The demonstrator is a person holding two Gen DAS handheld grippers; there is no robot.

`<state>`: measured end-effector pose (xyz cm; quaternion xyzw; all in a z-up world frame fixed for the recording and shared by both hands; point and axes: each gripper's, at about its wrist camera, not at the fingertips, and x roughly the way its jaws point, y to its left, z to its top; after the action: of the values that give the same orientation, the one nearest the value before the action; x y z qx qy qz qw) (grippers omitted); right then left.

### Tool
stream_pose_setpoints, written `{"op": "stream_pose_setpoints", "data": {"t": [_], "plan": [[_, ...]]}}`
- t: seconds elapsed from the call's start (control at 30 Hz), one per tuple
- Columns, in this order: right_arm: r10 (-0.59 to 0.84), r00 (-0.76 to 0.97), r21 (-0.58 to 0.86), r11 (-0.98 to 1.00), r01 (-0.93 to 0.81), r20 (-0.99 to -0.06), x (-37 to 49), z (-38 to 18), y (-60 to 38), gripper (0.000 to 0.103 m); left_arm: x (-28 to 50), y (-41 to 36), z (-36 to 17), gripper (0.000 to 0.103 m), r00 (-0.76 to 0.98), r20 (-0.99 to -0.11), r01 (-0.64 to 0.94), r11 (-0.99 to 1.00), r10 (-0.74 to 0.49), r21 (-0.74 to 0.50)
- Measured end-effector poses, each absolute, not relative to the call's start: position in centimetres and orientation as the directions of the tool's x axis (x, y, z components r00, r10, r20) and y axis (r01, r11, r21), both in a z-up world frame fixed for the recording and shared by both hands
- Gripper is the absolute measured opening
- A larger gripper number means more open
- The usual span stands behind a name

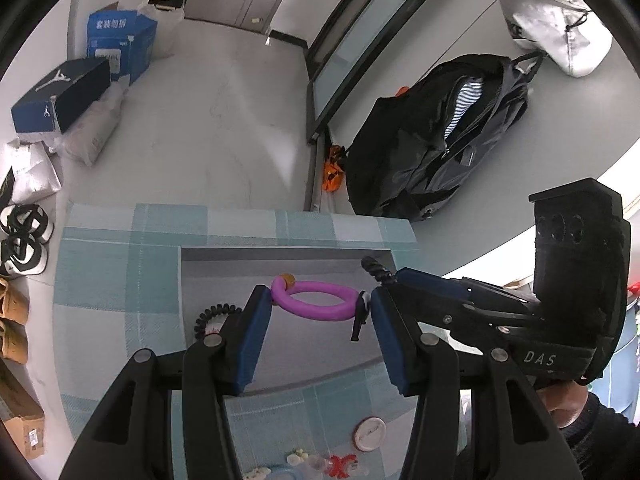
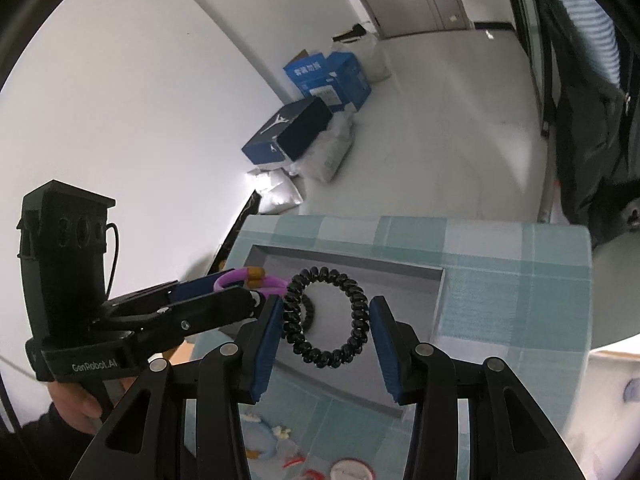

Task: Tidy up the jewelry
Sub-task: 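Carry the pink bangle and hair tie into the grey box and release both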

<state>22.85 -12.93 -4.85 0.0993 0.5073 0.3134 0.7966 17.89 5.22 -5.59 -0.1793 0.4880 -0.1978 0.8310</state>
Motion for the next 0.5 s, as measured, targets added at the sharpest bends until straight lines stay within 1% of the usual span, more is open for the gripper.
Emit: {"op": "stream_pose_setpoints", "data": {"t": [0.3,0.37,0.4,0.43,0.47,0.5], "plan": [[0.613,0.257,0.503,0.774,-0.384,-0.747,24.0,-5.7,-13.0,0.046,19.2,5.8,-7.1,0.046,0.397,-0.731,0.138,0.823,-0.555,-0.550],[0.616,0.265,0.502,0.773,-0.389,-0.742,23.9,-5.5,-13.1,0.051,19.4,5.8,-7.1,0.047,0.380,-0.731,0.139,0.816,-0.567,-0.561],[0.615,0.271,0.501,0.774,-0.387,-0.741,23.9,-5.5,-13.2,0.060,19.5,5.8,-7.2,0.050,0.372,-0.732,0.136,0.814,-0.570,-0.565],[0.609,0.279,0.497,0.779,-0.382,-0.742,23.9,-5.4,-13.3,0.066,19.5,5.9,-7.2,0.062,0.369,-0.728,0.137,0.809,-0.577,-0.572],[0.606,0.294,0.492,0.783,-0.379,-0.739,23.9,-5.2,-13.5,0.075,19.3,6.0,-7.1,0.074,0.378,-0.726,0.138,0.811,-0.574,-0.569],[0.602,0.307,0.484,0.787,-0.382,-0.737,23.8,-4.9,-13.6,0.078,19.2,6.1,-6.9,0.080,0.394,-0.721,0.139,0.813,-0.570,-0.566]]}}
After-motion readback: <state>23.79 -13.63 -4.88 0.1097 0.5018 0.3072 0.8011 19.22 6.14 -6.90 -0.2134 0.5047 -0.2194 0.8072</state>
